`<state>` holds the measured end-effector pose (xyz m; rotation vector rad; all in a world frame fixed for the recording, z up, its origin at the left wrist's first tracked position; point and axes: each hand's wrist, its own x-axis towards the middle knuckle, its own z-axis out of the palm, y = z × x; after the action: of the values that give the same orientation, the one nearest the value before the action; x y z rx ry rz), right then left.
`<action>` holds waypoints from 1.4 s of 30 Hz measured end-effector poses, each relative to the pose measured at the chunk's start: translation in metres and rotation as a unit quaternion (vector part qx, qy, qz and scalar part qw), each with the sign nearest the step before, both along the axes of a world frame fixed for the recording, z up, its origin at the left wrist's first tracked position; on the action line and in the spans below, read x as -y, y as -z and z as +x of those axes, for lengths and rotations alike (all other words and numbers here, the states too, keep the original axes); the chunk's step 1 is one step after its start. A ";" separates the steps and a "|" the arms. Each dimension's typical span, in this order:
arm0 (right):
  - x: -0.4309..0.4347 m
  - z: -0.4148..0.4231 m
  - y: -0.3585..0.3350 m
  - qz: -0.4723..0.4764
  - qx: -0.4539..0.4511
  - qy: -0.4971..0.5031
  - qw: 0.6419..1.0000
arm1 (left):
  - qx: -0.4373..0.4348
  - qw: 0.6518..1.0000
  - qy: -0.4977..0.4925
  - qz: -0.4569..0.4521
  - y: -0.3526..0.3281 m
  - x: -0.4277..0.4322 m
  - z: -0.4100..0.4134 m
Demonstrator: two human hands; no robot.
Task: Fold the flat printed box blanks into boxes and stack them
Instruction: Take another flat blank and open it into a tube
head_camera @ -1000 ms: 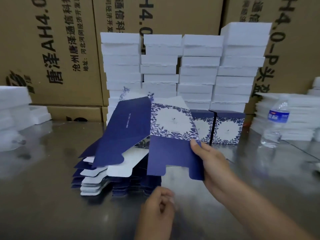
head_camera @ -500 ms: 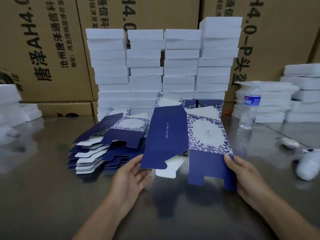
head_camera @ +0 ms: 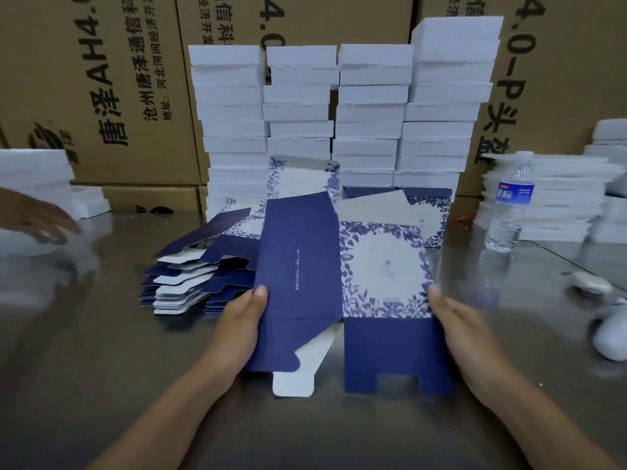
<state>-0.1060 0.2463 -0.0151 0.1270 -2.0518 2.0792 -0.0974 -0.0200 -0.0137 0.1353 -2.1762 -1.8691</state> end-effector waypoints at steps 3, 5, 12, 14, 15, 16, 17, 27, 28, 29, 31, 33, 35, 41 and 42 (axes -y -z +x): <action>-0.003 -0.005 0.004 0.067 -0.032 0.043 0.996 | -0.008 1.000 0.003 -0.015 0.002 -0.001 -0.003; -0.003 -0.006 0.004 0.067 -0.042 0.054 0.995 | -0.013 1.000 0.014 -0.008 0.003 -0.001 -0.003; 0.001 0.000 0.001 0.092 -0.013 0.028 0.995 | -0.050 0.998 -0.026 0.007 0.003 0.000 -0.004; 0.003 0.000 0.001 0.091 -0.009 0.017 0.996 | -0.061 0.997 -0.050 -0.021 0.002 0.001 -0.005; 0.003 -0.001 0.002 0.081 -0.008 0.016 0.997 | -0.062 0.996 -0.054 -0.032 0.001 0.002 -0.005; 0.003 -0.002 0.004 0.068 -0.003 0.019 0.998 | -0.062 0.996 -0.053 -0.040 0.001 0.002 -0.005; 0.002 -0.004 0.006 0.053 0.006 0.026 0.998 | -0.060 0.996 -0.048 -0.043 0.001 0.003 -0.006; -0.001 -0.008 0.000 0.127 -0.047 0.095 0.986 | -0.001 0.999 0.030 0.031 0.004 0.004 -0.007; 0.000 -0.008 -0.001 0.128 -0.047 0.095 0.986 | 0.002 0.999 0.031 0.043 0.004 0.004 -0.008; 0.000 -0.007 0.000 0.130 -0.046 0.092 0.986 | 0.002 0.998 0.026 0.049 0.003 0.004 -0.008; 0.001 -0.006 0.002 0.130 -0.036 0.081 0.988 | 0.002 0.999 0.005 0.048 0.003 0.005 -0.007; 0.002 -0.005 0.003 0.116 -0.023 0.066 0.991 | 0.004 0.999 -0.010 0.037 0.004 0.006 -0.007; 0.002 -0.005 0.002 0.088 -0.010 0.055 0.994 | 0.009 0.999 -0.019 0.029 0.004 0.008 -0.007; 0.001 -0.006 0.000 0.072 -0.015 0.091 0.993 | 0.012 1.000 0.003 -0.003 0.004 0.007 -0.005; 0.001 -0.006 0.000 0.087 -0.017 0.097 0.991 | 0.017 1.000 0.009 0.003 0.004 0.007 -0.005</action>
<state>-0.1123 0.2452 -0.0154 -0.0082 -2.1297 1.7717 -0.1028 -0.0269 -0.0180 0.1486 -2.2020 -1.8961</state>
